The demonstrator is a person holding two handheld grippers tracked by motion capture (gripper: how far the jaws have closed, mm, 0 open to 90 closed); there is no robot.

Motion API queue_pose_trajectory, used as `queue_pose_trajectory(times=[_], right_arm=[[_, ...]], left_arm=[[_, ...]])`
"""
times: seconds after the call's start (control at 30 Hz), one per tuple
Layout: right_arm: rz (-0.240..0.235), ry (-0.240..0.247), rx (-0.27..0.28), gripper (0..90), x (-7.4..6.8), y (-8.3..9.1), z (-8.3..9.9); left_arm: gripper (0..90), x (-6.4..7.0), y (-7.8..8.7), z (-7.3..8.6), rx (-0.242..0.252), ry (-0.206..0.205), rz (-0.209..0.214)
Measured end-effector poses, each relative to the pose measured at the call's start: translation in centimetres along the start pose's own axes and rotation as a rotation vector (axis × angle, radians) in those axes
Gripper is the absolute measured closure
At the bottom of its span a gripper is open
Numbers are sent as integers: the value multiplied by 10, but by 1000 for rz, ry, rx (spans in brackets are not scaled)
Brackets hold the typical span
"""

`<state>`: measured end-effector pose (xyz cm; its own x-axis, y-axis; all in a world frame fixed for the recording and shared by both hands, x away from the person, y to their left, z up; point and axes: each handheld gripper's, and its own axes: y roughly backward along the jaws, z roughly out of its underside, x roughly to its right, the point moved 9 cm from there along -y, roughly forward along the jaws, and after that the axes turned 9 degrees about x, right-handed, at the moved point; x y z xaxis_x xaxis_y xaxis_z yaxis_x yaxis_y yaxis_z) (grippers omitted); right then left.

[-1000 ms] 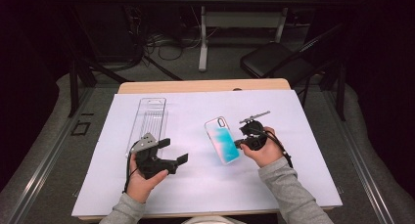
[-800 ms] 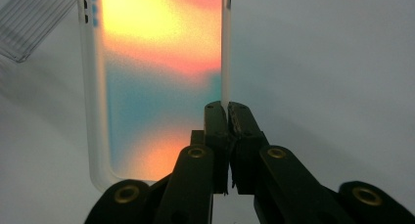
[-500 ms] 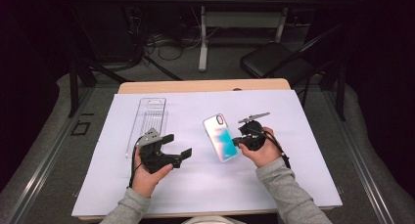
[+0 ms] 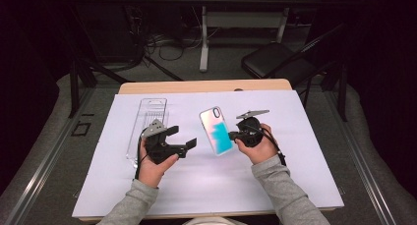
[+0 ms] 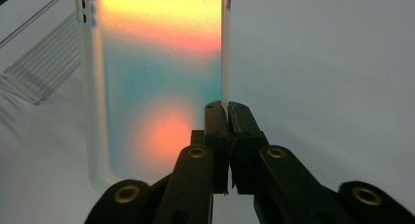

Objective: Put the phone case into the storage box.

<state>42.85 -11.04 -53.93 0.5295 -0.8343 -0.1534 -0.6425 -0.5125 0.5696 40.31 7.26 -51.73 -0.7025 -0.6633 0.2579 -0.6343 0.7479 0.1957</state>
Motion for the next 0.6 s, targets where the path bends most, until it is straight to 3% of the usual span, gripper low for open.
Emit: queue_pose_trajectory(times=[0.6], right_arm=[[20, -7, 64, 877, 1, -11, -14]], left_arm=[[118, -7, -27, -21, 2, 36, -21]])
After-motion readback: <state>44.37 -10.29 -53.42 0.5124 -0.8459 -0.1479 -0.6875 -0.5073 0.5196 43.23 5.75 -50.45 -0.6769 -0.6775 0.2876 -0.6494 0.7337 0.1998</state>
